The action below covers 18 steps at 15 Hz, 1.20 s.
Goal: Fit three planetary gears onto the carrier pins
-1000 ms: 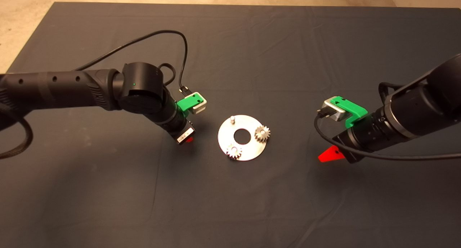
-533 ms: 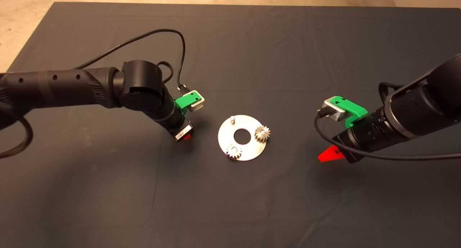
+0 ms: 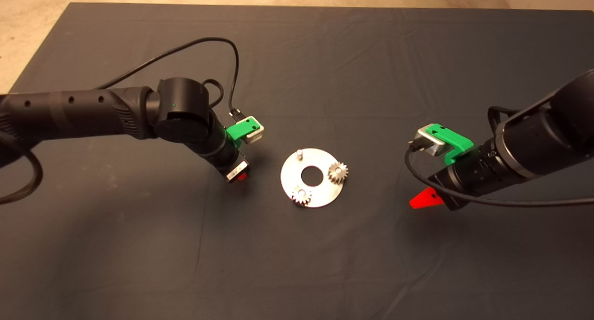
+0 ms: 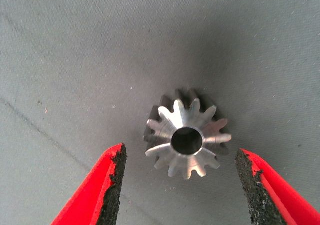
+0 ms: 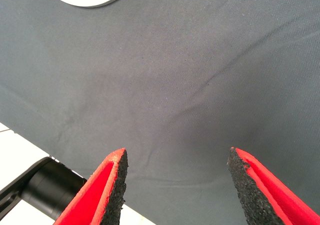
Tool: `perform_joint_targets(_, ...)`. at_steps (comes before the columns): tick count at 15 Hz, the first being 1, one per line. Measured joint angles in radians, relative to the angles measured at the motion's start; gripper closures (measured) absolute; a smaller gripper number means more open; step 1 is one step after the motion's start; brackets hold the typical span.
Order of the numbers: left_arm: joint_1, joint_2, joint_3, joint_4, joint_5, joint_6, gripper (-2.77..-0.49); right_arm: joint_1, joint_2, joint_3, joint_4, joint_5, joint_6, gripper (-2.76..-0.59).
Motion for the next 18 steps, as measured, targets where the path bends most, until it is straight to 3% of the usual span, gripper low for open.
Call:
perform_joint_targets(4,0.0,0.0,-0.001,0.0,-0.002,0.002,-1.5,0.0,0.0,0.0,0.0,0.0,0.0,-1.47)
perform_joint_targets(8,0.0,0.0,-0.009,0.0,-0.026,0.002,-1.5,0.0,0.0,0.0,0.0,0.0,0.0,-1.47)
perform_joint_targets(10,0.0,0.0,-0.009,0.0,-0.027,0.002,-1.39,0.0,0.0,0.0,0.0,0.0,0.0,-1.47)
perform_joint_targets(15,0.001,0.0,-0.011,0.003,-0.045,0.002,-1.4,0.0,0.0,0.0,0.0,0.0,0.0,-1.47)
perform_joint_targets(18,0.012,-0.001,-0.011,0.015,-0.052,0.002,-1.23,0.0,0.0,0.0,0.0,0.0,0.0,-1.47)
